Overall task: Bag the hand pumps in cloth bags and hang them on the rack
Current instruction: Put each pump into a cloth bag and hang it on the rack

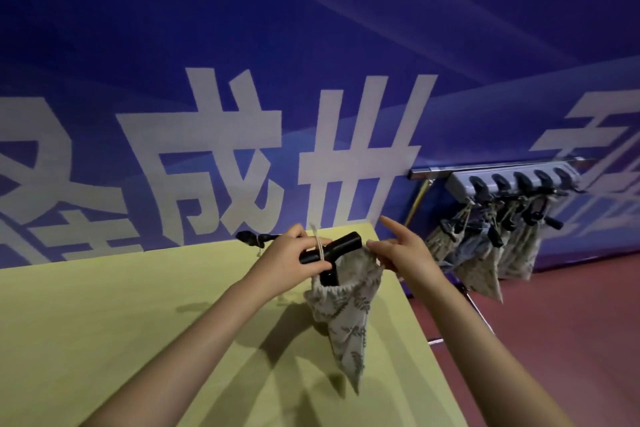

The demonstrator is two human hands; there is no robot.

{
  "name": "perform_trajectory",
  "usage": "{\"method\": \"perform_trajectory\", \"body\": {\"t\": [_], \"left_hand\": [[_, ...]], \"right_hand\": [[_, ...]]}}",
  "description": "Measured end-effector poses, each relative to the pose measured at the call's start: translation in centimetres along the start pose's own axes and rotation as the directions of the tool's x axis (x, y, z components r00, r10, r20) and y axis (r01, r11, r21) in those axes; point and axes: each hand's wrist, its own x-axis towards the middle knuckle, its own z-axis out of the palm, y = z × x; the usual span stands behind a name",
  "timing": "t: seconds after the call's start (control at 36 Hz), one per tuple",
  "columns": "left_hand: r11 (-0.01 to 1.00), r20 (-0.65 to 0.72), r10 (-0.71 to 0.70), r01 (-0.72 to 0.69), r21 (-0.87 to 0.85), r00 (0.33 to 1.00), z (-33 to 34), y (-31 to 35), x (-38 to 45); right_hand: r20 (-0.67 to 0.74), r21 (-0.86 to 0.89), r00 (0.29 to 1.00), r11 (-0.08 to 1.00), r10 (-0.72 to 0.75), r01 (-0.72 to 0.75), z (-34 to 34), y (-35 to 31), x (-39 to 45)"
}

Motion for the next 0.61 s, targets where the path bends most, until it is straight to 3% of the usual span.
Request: {"method": "perform_trajectory", "body": {"t": [0.11, 0.19, 0.31, 0.42, 0.53, 0.61], "left_hand": [[0.991, 0.010, 0.024, -0.026, 0.128, 1.000, 1.4, 2.8, 1.4], [0.976, 0.055, 0.031, -0.042, 0.211, 0.998, 2.4, 4.8, 3.0], [0.950, 0.096, 0.037, -0.065, 0.306, 0.995, 3.0, 6.1, 4.5], [0.953, 0.095, 0.072, -0.097, 0.289, 0.993, 3.8, 7.4, 5.0], [0.958, 0.061, 0.089, -0.102, 0.269, 0.994, 5.5, 9.1, 4.5], [0.970, 0.037, 0.086, -0.092, 0.227, 0.996, 7.6, 9.9, 3.9]], "right_hand": [[0.159, 0.294, 0.975, 0.935, 0.157, -0.199, -3.3, 0.0, 0.2], [0.259, 0.590, 0.940, 0.735, 0.222, -0.335, -6.1, 0.3, 1.1], [0.366, 0.650, 0.877, 0.590, 0.310, -0.480, -9.8, 1.0, 2.4], [0.439, 0.689, 0.855, 0.509, 0.276, -0.517, -12.4, 1.2, 3.1], [0.309, 0.733, 0.944, 0.603, 0.118, -0.315, -13.1, 0.9, 3.2], [0.161, 0.567, 0.987, 0.820, -0.017, -0.078, -13.0, 1.4, 3.0]]}}
